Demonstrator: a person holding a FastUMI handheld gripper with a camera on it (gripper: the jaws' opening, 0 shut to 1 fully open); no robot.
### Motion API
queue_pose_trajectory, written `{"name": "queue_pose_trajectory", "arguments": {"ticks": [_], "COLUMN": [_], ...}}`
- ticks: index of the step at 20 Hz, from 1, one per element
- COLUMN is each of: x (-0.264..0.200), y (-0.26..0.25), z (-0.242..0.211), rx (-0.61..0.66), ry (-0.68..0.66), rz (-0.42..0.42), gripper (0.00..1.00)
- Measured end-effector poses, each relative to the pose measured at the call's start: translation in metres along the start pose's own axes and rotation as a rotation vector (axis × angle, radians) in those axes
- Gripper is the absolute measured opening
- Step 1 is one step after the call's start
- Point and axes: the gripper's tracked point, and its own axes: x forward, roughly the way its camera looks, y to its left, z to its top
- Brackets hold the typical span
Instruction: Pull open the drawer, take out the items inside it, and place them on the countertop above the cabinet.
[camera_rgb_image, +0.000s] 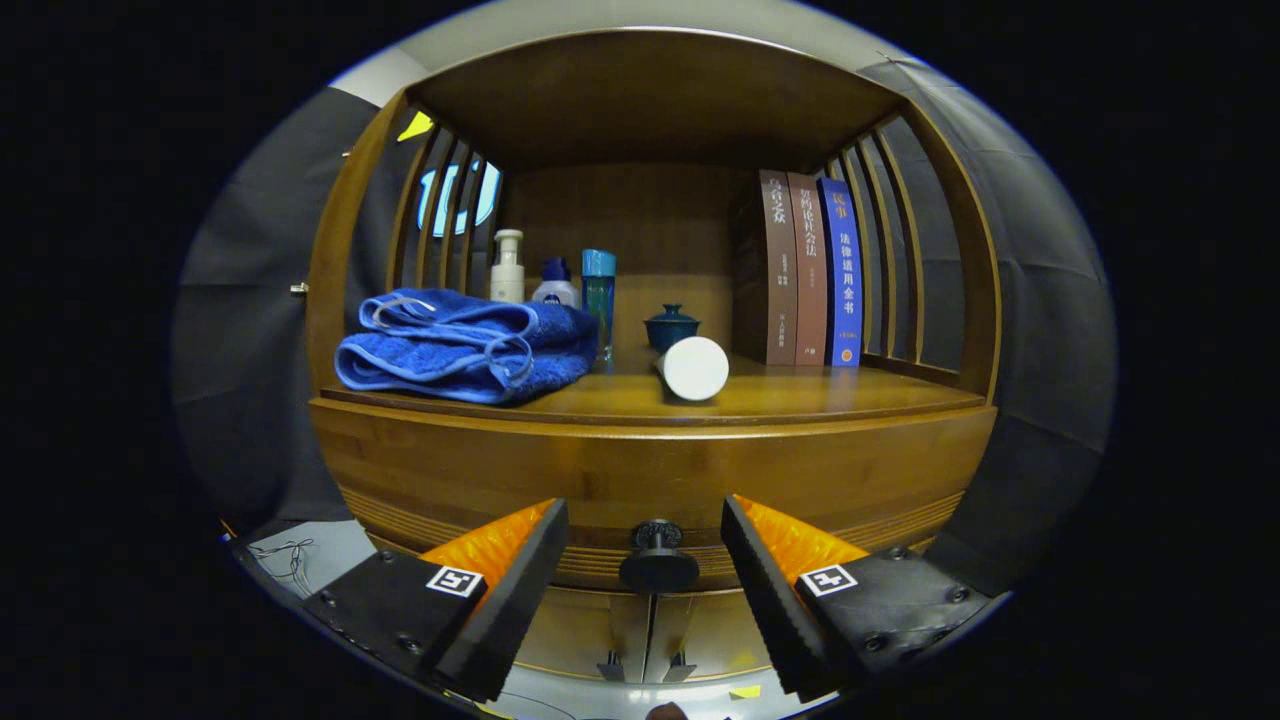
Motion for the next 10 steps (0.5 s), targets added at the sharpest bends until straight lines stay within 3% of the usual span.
{"name": "queue_pose_trajectory", "arguments": {"ticks": [10], "x": [-0.102], "y": [0.007], "z": [0.100], "rx": [-0.008], "ry": [-0.111], "rz": [0.030], "gripper": [0.99]}}
